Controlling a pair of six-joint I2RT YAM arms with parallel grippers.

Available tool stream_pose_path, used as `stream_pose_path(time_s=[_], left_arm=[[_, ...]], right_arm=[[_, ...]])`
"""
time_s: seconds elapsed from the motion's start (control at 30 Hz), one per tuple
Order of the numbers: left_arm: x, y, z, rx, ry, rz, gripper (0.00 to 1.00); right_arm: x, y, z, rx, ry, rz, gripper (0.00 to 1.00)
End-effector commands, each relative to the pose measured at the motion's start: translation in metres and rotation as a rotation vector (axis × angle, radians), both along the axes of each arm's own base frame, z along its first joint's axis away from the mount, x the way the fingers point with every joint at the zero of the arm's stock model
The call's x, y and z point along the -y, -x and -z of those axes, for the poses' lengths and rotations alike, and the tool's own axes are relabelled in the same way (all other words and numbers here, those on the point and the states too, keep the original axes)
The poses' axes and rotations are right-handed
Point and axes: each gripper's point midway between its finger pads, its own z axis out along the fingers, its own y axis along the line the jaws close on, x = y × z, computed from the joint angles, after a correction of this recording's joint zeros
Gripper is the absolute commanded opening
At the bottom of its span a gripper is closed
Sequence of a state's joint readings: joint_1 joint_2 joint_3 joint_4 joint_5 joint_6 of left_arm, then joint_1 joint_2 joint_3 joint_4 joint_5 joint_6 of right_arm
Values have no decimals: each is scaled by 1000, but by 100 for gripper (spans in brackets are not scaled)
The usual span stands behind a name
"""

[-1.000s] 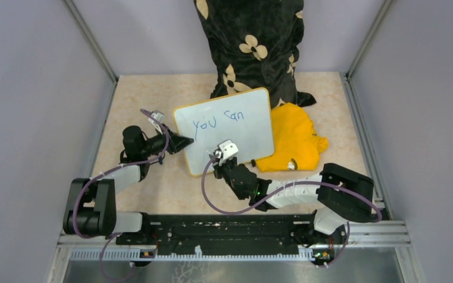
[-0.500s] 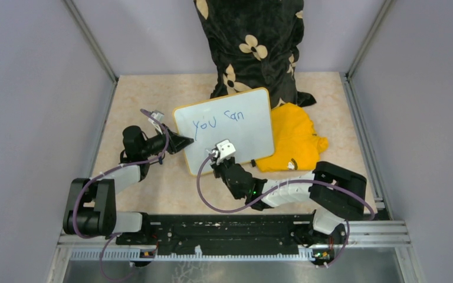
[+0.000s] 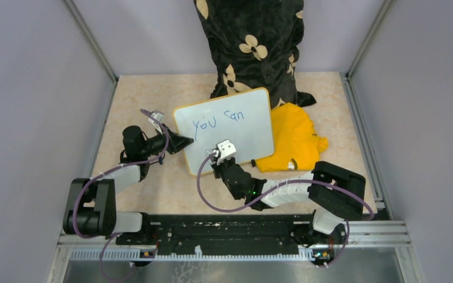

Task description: Write a sentence on the whiteboard

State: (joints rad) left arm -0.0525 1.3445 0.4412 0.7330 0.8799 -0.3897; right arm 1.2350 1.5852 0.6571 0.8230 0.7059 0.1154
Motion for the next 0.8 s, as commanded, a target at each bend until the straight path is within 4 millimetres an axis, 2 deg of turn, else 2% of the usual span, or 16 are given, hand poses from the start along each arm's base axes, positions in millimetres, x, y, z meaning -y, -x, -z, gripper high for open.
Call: stream_pose_path(time_s=[0.0, 0.6, 0.77], left_arm=[[-13, -17, 14, 13, -77, -98, 0], [-13, -17, 15, 9, -77, -99, 0], [-13, -17, 15, 8, -76, -100, 0]], right_arm=[[-1, 2, 0, -18, -14, 5, 0], [8, 22, 30, -74, 35, -11, 0], [8, 22, 31, -78, 36, -9, 0]])
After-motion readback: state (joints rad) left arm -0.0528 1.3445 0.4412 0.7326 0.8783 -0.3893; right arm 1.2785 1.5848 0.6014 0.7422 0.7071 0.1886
